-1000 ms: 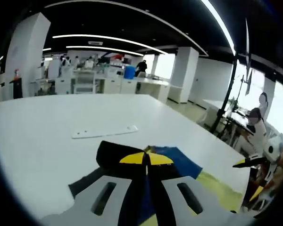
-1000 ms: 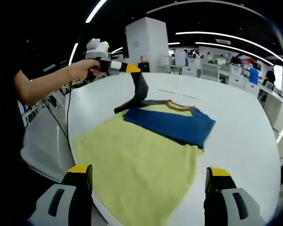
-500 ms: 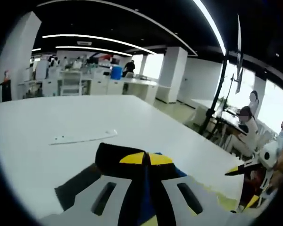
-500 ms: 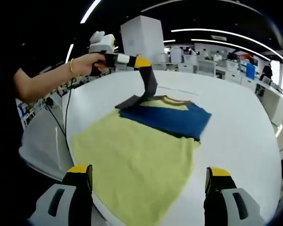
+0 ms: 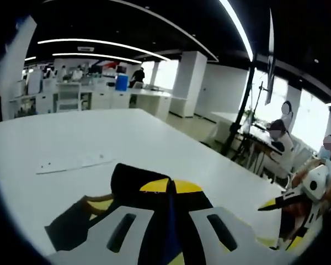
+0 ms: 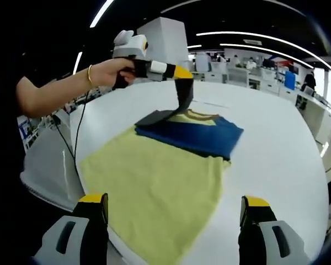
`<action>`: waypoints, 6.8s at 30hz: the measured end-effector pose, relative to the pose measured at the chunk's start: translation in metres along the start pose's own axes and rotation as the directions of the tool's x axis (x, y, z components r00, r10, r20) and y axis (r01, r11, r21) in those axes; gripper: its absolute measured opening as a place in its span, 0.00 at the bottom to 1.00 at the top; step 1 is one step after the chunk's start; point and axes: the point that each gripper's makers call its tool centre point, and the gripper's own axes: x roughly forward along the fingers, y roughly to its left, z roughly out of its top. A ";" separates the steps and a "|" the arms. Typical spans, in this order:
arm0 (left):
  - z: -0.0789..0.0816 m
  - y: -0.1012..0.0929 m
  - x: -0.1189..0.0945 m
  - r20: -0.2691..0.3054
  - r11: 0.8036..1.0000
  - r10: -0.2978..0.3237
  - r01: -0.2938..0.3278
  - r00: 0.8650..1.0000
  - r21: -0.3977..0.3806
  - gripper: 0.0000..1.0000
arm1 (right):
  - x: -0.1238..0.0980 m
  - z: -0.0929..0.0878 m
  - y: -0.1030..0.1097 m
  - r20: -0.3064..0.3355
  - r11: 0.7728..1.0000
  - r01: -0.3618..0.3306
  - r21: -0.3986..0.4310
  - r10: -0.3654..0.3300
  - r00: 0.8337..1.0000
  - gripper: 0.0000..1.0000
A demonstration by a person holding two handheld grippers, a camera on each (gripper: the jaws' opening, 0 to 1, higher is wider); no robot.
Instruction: Fold the garment on the visible template until the final outline fits inside the template.
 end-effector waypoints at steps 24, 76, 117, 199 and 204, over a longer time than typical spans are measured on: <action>-0.069 -0.021 0.072 -0.185 0.999 -0.035 0.040 0.982 0.027 0.00 | 0.008 -0.004 -0.005 -0.011 1.000 0.001 0.012 -0.001 1.000 0.99; -0.101 -0.027 -0.085 -0.167 0.947 -0.112 0.156 0.980 0.280 0.93 | 0.013 0.002 0.041 -0.180 0.939 -0.256 -0.230 0.218 0.959 0.98; -0.236 -0.040 -0.234 -0.458 0.910 -0.122 0.283 0.881 0.303 0.57 | 0.003 -0.080 0.047 -0.390 0.920 -0.267 -0.288 0.142 0.910 0.47; -0.209 -0.040 -0.278 -0.649 0.986 0.018 0.094 0.760 0.138 0.01 | -0.024 -0.039 0.044 -0.392 0.971 -0.176 -0.160 0.101 0.915 0.00; -0.199 -0.042 -0.281 -0.648 0.990 0.017 0.079 0.761 0.119 0.01 | -0.034 -0.028 0.048 -0.382 0.973 -0.174 -0.150 0.105 0.918 0.00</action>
